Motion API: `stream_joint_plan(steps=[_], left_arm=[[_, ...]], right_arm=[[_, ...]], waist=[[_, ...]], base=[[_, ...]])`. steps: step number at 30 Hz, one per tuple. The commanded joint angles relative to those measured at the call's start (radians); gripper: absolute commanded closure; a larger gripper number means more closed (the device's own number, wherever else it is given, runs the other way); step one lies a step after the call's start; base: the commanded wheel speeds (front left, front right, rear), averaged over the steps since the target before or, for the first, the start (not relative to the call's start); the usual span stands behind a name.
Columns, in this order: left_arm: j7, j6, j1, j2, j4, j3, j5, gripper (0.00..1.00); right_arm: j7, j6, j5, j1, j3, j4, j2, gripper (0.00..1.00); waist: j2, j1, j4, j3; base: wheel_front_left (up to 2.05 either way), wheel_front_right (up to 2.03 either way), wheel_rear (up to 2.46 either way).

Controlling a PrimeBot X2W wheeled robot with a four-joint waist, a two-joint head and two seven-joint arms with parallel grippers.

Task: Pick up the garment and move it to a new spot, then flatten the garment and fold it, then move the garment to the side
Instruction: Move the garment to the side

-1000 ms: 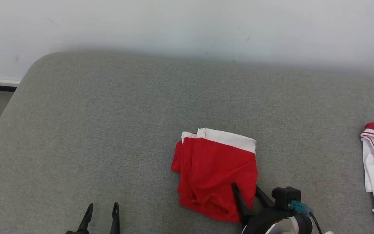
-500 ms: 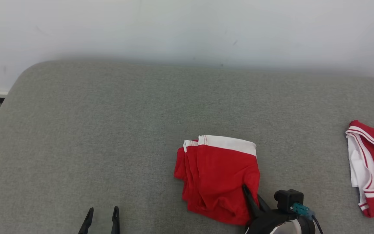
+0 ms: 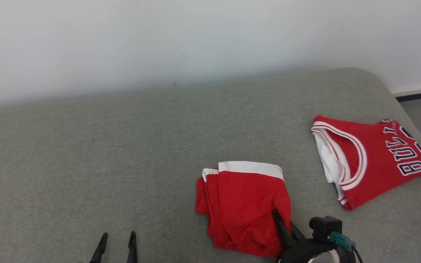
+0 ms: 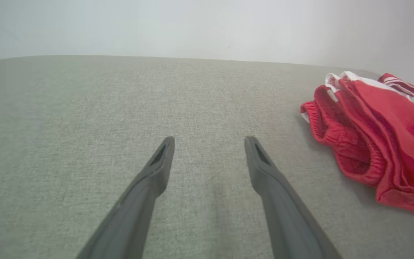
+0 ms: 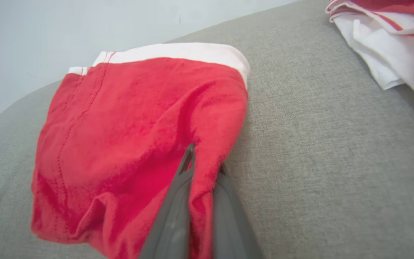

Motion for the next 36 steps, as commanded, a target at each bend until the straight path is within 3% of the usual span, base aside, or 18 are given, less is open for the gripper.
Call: stream_joint_plan(steps=[1,14,24,31,36], left_arm=[[-0.003,-0.002,-0.010,-0.001,0.000,-0.004,-0.004,0.00],[-0.003,-0.011,-0.036,0.000,0.010,-0.010,0.011,0.00],[-0.003,-0.025,-0.090,0.000,0.034,-0.041,0.012,0.00],[-0.003,-0.027,-0.091,0.000,0.023,-0.019,0.033,0.00],[-0.003,-0.031,-0.099,0.000,0.019,0.005,0.053,0.00]], right_arm=[[0.000,-0.003,0.002,0.005,0.000,-0.007,0.001,1.00],[0.000,-0.003,0.023,0.010,0.037,-0.036,0.001,1.00],[0.000,-0.003,-0.031,-0.011,0.072,-0.074,0.001,1.00],[0.000,-0.003,-0.085,-0.081,0.166,-0.057,0.000,1.00],[-0.001,-0.003,-0.091,-0.190,0.220,-0.084,-0.036,1.00]], waist=[[-0.0001,0.0000,-0.138,-0.007],[-0.0001,0.0000,-0.337,0.026],[-0.0001,0.0000,-0.360,0.076],[-0.0001,0.0000,-0.359,0.107],[-0.0001,0.0000,-0.333,0.140]], base=[[0.00,0.00,0.00],[0.00,0.00,0.00],[0.00,0.00,0.00],[0.00,0.00,0.00],[0.00,0.00,0.00]])
